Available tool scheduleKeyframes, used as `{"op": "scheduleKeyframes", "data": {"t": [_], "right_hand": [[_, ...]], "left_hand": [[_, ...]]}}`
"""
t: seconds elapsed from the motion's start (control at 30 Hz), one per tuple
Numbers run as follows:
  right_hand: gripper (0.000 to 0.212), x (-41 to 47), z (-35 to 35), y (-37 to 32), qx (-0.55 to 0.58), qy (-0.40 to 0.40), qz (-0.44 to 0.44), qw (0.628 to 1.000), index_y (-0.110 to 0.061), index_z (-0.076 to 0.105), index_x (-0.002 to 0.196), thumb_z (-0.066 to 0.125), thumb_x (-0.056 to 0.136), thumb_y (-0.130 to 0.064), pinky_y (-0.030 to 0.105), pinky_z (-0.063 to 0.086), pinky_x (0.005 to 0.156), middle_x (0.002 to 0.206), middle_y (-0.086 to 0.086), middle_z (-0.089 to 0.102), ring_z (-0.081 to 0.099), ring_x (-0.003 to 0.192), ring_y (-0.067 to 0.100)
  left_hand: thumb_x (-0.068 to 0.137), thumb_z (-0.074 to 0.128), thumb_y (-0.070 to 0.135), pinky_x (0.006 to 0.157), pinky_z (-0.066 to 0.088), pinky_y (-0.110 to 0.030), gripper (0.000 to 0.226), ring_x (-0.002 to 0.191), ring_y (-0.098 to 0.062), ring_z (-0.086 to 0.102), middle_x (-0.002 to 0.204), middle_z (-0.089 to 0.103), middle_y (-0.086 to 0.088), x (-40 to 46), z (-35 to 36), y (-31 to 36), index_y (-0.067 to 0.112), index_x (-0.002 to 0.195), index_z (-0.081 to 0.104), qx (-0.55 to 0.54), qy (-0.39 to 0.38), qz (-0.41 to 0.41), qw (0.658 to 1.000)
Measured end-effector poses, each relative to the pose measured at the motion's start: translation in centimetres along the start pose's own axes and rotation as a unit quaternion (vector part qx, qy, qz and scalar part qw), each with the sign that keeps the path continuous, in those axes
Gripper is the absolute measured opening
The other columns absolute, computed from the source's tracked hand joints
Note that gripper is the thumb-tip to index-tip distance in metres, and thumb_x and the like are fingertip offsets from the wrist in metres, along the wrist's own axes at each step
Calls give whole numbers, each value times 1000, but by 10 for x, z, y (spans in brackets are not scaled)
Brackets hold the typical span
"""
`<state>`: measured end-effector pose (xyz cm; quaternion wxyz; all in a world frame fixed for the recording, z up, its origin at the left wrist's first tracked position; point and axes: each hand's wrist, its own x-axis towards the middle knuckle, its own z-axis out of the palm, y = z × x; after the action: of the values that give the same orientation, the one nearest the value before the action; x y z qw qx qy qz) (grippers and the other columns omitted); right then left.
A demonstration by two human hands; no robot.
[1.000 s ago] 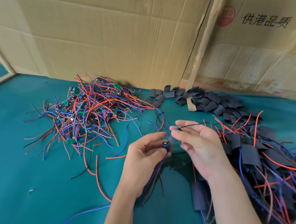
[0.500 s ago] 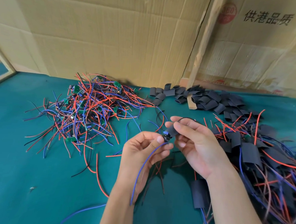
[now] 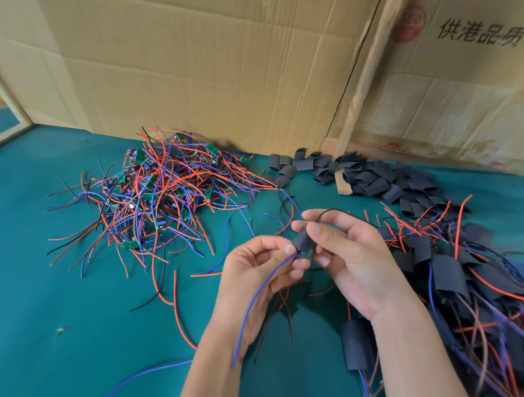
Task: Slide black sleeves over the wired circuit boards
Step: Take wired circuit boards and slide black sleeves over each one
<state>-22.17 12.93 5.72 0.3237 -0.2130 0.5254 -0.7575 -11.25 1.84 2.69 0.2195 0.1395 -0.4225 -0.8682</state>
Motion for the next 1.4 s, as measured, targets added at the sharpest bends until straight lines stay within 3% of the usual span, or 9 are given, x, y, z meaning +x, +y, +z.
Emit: {"op": "scheduleKeyframes", "data": {"t": [0.2,0.4,0.6,0.73,0.87,1.03,1.2,1.3,1.4], "right_hand": [[35,-1,5,2,-19,-21,23,999,1,66,112,72,81,-14,18,41,50,96,15,76,51,55,11],[26,-6,24,-7,-105,-3,47,993,-3,67,112,68,92,-19,33,38,52,102,19,77,52,69,28],[13,-28,-4,-65,-214,98,-23,972,-8,73,99,62,95,-7,21,40,46,85,18,78,54,54,13],[17,-53,-46,-140,-440,92,-9,893,-31,79,97,72,88,-19,19,43,38,87,8,80,65,55,18],[35,-60,-61,-175,-625,146,21,767,-64,67,87,80,57,-78,34,52,75,81,-27,73,69,77,17],[10,-5,18,-141,-664,9,-106,740,-51,73,85,71,75,-51,24,46,58,76,-30,71,63,71,-12],[18,78,91,-43,-719,-172,-21,673,-29,77,106,64,94,-31,22,46,82,112,-8,74,66,107,12],[22,102,102,-1,-724,-155,-8,672,-8,75,102,62,98,-26,31,50,91,110,11,74,63,109,30],[17,106,94,8,-714,-81,-61,693,-14,78,85,63,92,-11,30,50,86,94,7,76,63,101,29]], "left_hand": [[82,79,21,55,54,-25,28,66,-24,72,82,73,-10,0,4,-6,9,100,61,113,16,50,992],[96,64,32,51,50,-23,16,60,-19,69,76,74,-4,3,7,-15,24,84,56,266,60,107,956],[87,70,27,55,47,-21,21,61,-14,65,73,67,-1,3,8,-12,7,89,66,255,3,88,963],[94,62,2,55,48,-20,5,61,-15,67,69,65,1,5,6,-14,3,90,64,264,28,80,961],[93,60,1,56,50,-25,9,60,-17,67,68,65,-2,5,7,-14,6,86,64,276,49,85,956],[91,57,1,51,50,-29,17,53,-18,62,62,63,-2,7,3,-17,11,79,64,255,127,99,953],[88,55,1,50,55,-34,23,50,-19,63,60,65,-3,8,2,-16,16,74,64,255,166,101,947],[88,52,0,48,53,-30,19,49,-17,62,63,67,-7,8,1,-14,11,79,65,275,167,107,941],[87,51,-1,49,55,-33,19,49,-18,62,64,67,-9,9,-1,-13,10,80,65,272,166,107,942]]}}
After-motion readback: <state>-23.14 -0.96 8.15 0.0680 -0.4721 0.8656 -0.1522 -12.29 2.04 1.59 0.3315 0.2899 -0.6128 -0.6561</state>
